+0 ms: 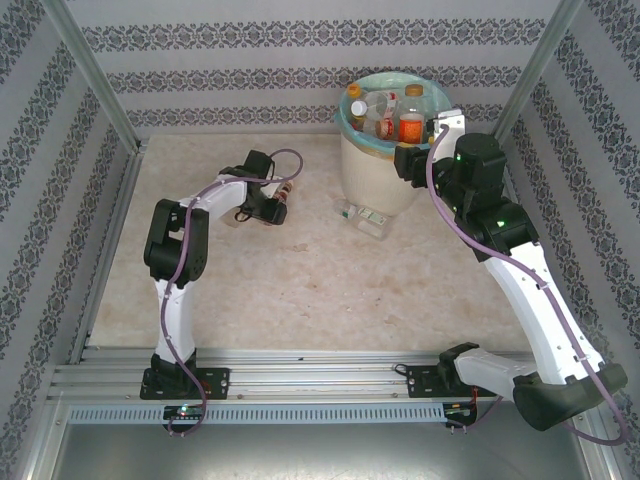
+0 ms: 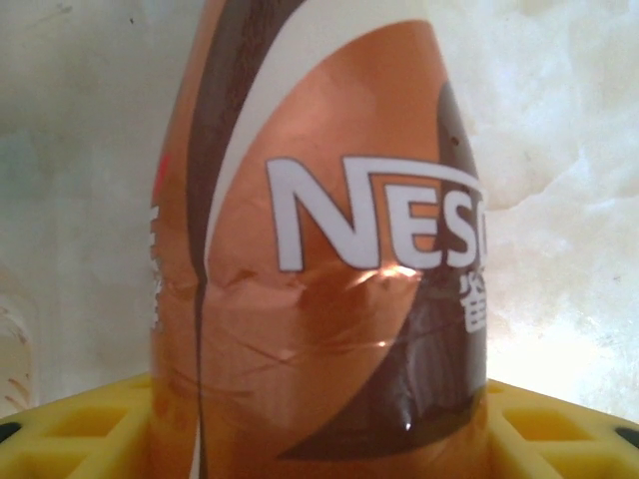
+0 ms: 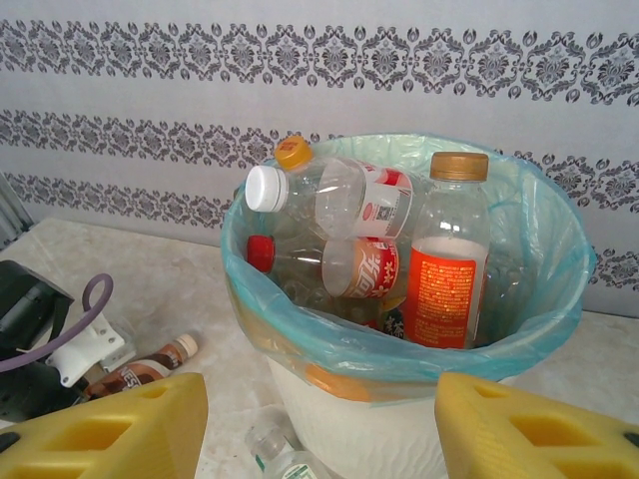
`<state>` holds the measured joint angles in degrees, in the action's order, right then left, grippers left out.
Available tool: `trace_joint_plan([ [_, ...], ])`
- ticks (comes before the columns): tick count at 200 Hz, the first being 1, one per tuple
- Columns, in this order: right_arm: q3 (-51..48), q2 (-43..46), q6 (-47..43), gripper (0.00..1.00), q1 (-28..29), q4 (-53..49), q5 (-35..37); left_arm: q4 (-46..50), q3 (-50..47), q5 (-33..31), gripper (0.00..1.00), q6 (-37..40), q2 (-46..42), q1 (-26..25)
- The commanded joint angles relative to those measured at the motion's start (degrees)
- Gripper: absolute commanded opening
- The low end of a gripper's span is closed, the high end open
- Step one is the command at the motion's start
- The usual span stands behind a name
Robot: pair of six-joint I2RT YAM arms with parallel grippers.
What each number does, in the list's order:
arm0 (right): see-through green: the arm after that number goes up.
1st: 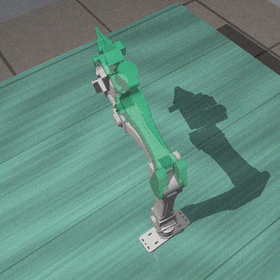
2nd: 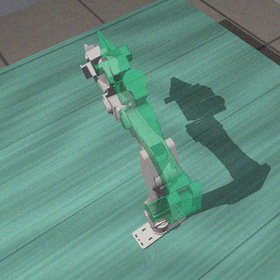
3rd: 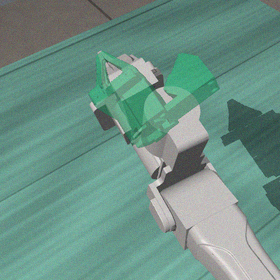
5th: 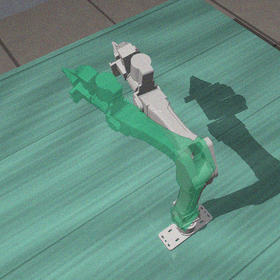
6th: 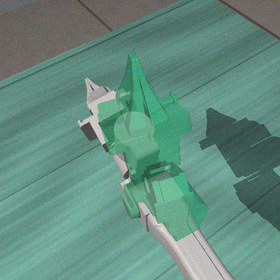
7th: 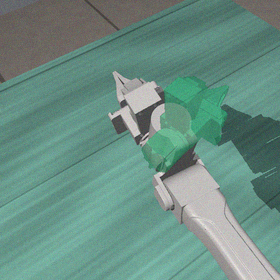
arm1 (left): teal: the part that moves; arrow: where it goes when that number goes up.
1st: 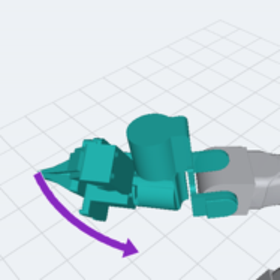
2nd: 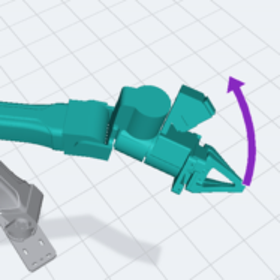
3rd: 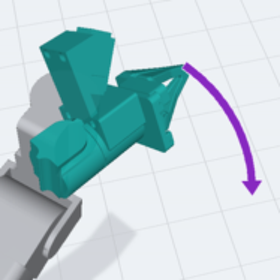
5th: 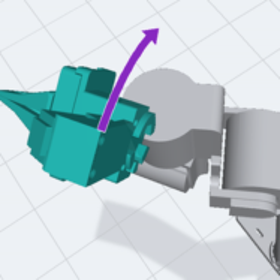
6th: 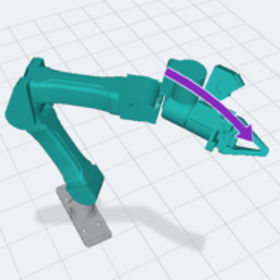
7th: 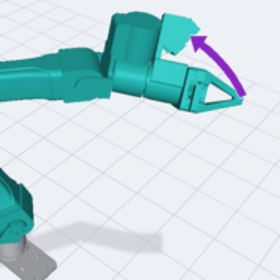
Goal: Put the plastic bottles in the bin
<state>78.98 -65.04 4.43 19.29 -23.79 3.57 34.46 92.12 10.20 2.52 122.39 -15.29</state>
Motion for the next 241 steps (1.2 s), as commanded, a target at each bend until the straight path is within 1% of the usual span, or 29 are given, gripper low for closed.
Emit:
trace_joint_plan([
  [1,-0.02,0.4,1.38,0.62,0.42,0.15,-0.72,-2.39,-2.31,0.61,0.59,-1.04,-4.39,-0.42],
  [31,1.45,0.55,1.8,0.62,1.59,0.15,-1.42,-5.96,-9.0,3.14,0.57,-3.61,-14.36,-0.43],
  [55,2.98,1.19,2.14,0.62,2.23,0.49,-2.61,-8.51,-15.51,5.52,0.56,-6.68,-26.8,-0.38],
  [66,3.45,1.58,3.15,0.61,2.4,1.18,-4.48,-10.66,-19.07,6.81,0.55,-7.5,-33.77,-0.48],
  [76,3.61,1.79,4.0,0.61,2.41,2.56,-7.86,-13.76,-22.79,9.13,0.55,-7.63,-40.26,-0.48],
  [94,3.94,1.3,5.68,0.61,2.68,5.53,-17.27,-21.37,-29.71,15.48,0.56,-6.99,-51.76,-0.45],
  [104,4.12,0.51,6.56,0.61,3.17,7.7,-23.29,-25.16,-32.63,20.12,0.56,-6.45,-56.77,-0.6],
  [118,4.53,-1.17,8.35,0.62,4.32,11.12,-31.61,-28.12,-34.96,25.37,0.56,-5.94,-61.97,-0.7],
  [135,5.88,-3.73,9.11,0.63,6.84,13.51,-38.76,-30.61,-36.91,30.34,0.56,-4.76,-66.22,-1.03],
  [156,7.52,-6.27,8.74,0.65,11.25,14.95,-42.44,-34.24,-39.37,35.41,0.56,-4.61,-69.9,-1.27],
  [180,9.23,-8.49,6.59,0.66,16.16,15.23,-43.06,-38.02,-40.81,40.71,0.55,-6.33,-72.08,-1.42],
  [196,9.41,-9.45,6.83,0.66,18.62,17.01,-41.29,-38.97,-41.29,43.01,0.54,-6.73,-72.62,-1.5],
  [212,10.5,-10.88,6.82,0.66,19.92,17.12,-40.76,-40.48,-42.05,44.57,0.54,-7.25,-73.17,-1.72],
  [227,11.6,-12.31,7.43,0.65,20.52,17.11,-41.02,-41.95,-42.5,45.76,0.54,-8.06,-73.61,-1.76],
  [241,11.79,-13.3,8.15,0.63,21.3,18.43,-41.57,-41.45,-42.23,46.9,0.54,-8.21,-73.61,-1.87],
])
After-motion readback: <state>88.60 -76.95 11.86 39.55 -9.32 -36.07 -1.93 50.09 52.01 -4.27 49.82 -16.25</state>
